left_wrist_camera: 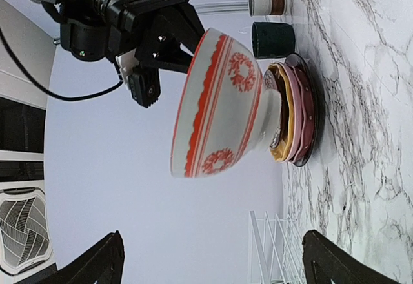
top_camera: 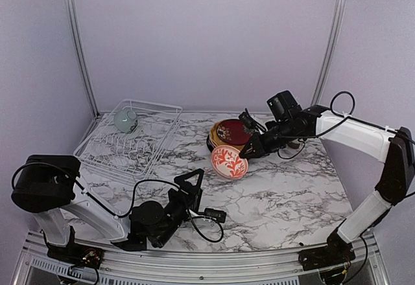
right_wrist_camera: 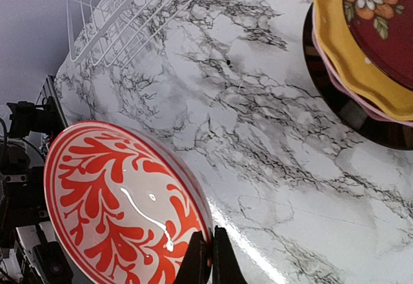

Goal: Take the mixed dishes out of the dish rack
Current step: Pass from the left arm to the right, then place the bowl at the center of the board.

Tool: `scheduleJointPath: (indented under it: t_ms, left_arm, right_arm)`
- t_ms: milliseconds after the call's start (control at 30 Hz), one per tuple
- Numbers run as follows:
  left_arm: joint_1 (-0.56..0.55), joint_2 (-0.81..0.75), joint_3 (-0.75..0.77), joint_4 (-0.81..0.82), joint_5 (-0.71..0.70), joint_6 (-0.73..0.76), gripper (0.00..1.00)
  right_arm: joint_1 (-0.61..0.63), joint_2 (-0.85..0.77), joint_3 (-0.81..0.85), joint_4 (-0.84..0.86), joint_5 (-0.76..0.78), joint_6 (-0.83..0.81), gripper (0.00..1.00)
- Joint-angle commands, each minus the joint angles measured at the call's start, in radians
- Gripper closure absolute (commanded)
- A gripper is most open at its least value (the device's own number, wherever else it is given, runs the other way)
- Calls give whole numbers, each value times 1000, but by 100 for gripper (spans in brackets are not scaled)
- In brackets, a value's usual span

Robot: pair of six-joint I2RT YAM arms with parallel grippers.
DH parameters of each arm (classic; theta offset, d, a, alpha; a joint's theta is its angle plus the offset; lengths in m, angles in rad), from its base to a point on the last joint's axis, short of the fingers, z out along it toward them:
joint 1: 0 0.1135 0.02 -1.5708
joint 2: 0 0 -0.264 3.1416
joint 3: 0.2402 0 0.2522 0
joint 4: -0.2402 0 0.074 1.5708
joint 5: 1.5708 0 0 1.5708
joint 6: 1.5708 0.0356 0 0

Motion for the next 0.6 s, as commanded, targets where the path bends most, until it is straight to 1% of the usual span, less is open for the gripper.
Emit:
scheduleJointPath:
  t_ms: [0, 67, 167, 367, 467, 567]
  left_arm:
    - [14, -74, -15, 366, -30, -129, 1]
    - [27, -124, -17, 304, -42, -215, 1]
    - [49, -207, -11, 161, -58, -352, 1]
    - [110, -304, 27, -35, -101, -602, 1]
    - [155, -369, 55, -186, -110, -790, 1]
    - [230, -455, 85, -386, -95, -998, 1]
  right_arm:
    - [-65, -49, -33, -8, 46, -38, 100]
    - [-70, -57, -36, -22, 98, -46, 100]
    - [-71, -92, -61, -16, 195, -24, 100]
    - [-71, -119, -170, 78, 229, 43, 100]
    - [-71, -108, -213, 115, 240, 52, 100]
    - [-71, -92, -228, 130, 245, 47, 100]
